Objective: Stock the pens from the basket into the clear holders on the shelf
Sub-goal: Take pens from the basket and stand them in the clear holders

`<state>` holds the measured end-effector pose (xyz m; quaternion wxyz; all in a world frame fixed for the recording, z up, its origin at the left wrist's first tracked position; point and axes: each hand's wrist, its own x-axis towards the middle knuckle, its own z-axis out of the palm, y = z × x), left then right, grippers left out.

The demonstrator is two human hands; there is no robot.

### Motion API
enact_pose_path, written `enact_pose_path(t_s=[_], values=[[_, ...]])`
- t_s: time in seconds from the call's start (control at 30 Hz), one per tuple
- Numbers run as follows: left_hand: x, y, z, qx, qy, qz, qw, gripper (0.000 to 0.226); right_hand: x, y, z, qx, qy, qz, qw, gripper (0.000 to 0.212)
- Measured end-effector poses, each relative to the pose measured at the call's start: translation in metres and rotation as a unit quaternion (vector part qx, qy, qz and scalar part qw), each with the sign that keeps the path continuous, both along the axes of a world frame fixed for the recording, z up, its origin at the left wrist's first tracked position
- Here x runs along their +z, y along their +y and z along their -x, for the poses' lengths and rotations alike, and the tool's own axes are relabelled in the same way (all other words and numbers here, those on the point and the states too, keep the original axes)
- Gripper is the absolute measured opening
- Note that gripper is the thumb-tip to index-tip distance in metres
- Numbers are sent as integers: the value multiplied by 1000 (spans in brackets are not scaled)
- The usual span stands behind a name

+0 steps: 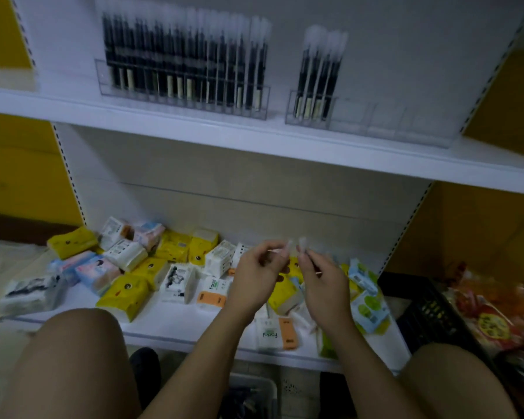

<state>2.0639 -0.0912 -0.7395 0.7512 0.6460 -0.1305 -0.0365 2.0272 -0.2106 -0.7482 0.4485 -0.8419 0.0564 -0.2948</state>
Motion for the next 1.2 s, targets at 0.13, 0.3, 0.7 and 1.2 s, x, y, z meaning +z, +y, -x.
enact_pose_path(t_s=[0.13,0.3,0.7,1.2], values=[[47,-3,-3,-15,-41,14,999,5,46,-4,5,-3,-33,34,999,18],[109,-5,-7,-5,-157,-4,988,19,105,-6,10,47,-77,-43,995,23],[228,-7,-21,20,-319,-145,936,24,215,-26,-13,58,-169,-49,983,10],[311,-34,-89,78,-386,-158,905,21,299,-66,-82,47,-224,-55,972,31]])
